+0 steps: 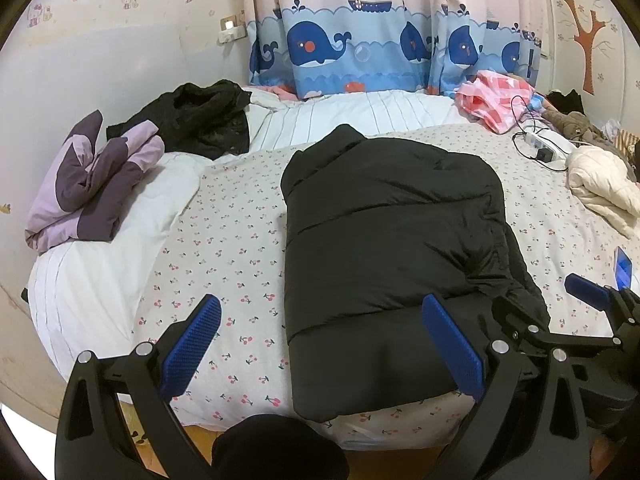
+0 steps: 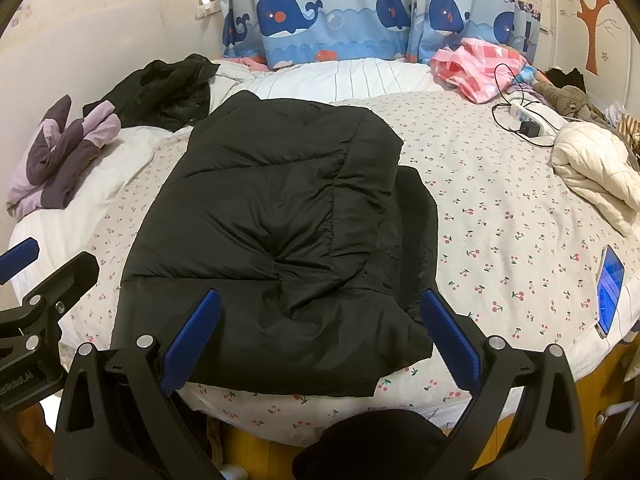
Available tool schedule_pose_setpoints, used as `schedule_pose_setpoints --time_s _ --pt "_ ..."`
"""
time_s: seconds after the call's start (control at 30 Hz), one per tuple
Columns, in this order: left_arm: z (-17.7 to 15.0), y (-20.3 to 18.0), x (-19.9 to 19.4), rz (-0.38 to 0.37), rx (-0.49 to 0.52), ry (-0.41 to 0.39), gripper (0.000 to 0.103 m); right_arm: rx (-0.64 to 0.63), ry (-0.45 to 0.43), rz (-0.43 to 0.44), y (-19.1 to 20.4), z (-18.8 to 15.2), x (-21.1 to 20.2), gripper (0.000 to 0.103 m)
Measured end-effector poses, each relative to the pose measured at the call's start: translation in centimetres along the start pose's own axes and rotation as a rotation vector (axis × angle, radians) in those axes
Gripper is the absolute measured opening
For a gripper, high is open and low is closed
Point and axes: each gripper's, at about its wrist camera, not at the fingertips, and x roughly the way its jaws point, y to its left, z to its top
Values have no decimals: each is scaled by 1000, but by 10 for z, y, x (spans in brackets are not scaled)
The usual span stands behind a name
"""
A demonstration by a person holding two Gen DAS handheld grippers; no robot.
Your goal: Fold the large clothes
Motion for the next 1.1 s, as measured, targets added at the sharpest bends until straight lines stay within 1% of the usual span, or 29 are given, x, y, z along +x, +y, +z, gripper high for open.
schedule_pose_setpoints --time_s 0.4,0.53,0.6,0.67,0.7,0.73,0.83,0.93,1.0,1.1 --pt "0 -4 -14 -4 3 -25 97 5 -11 -1 1 0 -9 96" --pt "-1 -5 -19 15 -2 -34 97 5 -19 0 2 -1 -15 96" --pt "-2 -4 -20 4 -18 -28 97 8 -20 4 2 -1 -17 96" --pt "-4 -2 -24 -6 -32 -35 97 9 -23 7 3 -1 -19 96" --pt "-6 -3 -26 -23 -31 -40 97 8 -27 7 3 -2 -21 96" --pt "-6 -3 -29 -21 -32 -47 97 10 -34 8 4 -3 -24 96" --pt "-8 -2 -39 -3 -39 -66 97 22 -84 9 2 -5 -41 96" --pt "-8 3 -47 -33 -71 -62 97 27 -147 -3 3 -5 -60 96" --pt "-10 4 -55 -40 -81 -71 97 21 -198 -20 4 -7 -76 96" --pt "-13 3 -69 -20 -73 -101 97 14 -231 -26 5 -9 -91 96"
